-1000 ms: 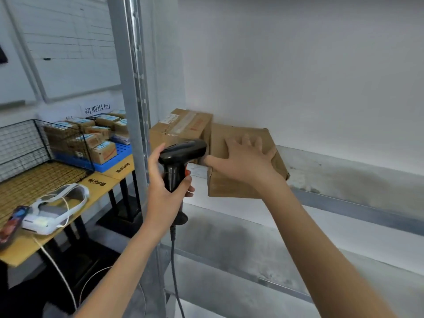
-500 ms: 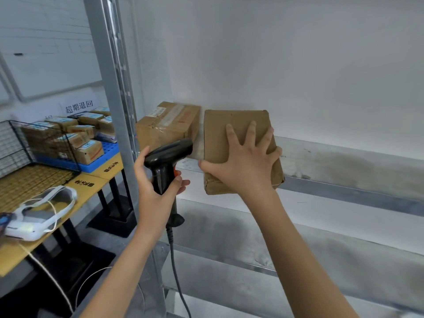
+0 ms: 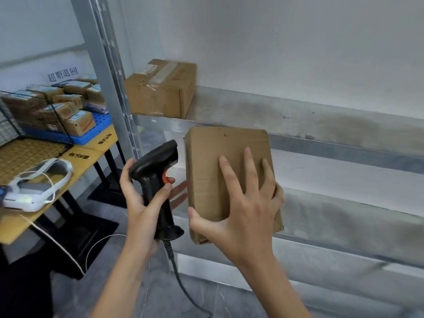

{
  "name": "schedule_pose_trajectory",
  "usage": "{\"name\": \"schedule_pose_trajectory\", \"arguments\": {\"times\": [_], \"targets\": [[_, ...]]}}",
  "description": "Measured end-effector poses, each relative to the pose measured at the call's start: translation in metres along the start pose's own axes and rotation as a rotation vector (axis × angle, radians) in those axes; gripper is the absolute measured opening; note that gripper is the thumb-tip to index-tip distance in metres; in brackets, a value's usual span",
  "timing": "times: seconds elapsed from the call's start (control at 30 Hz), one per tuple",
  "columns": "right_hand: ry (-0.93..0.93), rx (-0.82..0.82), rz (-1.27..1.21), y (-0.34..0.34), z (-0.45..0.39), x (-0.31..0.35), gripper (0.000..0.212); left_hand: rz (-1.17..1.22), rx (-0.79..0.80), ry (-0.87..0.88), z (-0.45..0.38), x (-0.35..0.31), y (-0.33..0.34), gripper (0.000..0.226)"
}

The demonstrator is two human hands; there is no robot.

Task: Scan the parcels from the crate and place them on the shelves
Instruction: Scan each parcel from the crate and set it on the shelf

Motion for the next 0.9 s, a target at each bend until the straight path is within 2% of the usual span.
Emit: {"name": "schedule_pose_trajectory", "arguments": {"times": [0.1,0.2,0.43,0.57,0.73,0.9], "targets": [[0.008,0.058,-0.040,0.013,0.027,0.005,0.094,-0.015,-0.013,-0.077,0.017,0.011,-0.018,0.078],[0.039,0.173,-0.064,0.033,0.051,0.004,0.095,-0.015,-0.033,-0.135,0.033,0.024,-0.036,0.073],[0.116,0.425,-0.108,0.066,0.087,-0.004,0.102,-0.034,-0.091,-0.252,0.053,0.044,-0.056,0.078],[0.116,0.450,-0.071,0.070,0.097,-0.009,0.101,-0.051,-0.077,-0.292,0.061,0.054,-0.058,0.079],[0.257,0.300,-0.080,0.063,0.101,-0.022,0.079,-0.035,-0.088,-0.360,0.072,0.069,-0.054,0.076],[0.211,0.460,0.019,0.071,0.110,-0.021,0.095,-0.013,-0.103,-0.366,0.087,0.078,-0.050,0.076]]}}
Point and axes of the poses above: each hand's wrist, its own z-axis away from the middle knuckle, its own y-axis out of the palm, x = y × z, the point moved 5 cm from there along -z, towards the middle knuckle, and after that the axes turned 15 degrees about z, right-handed, at the moved point
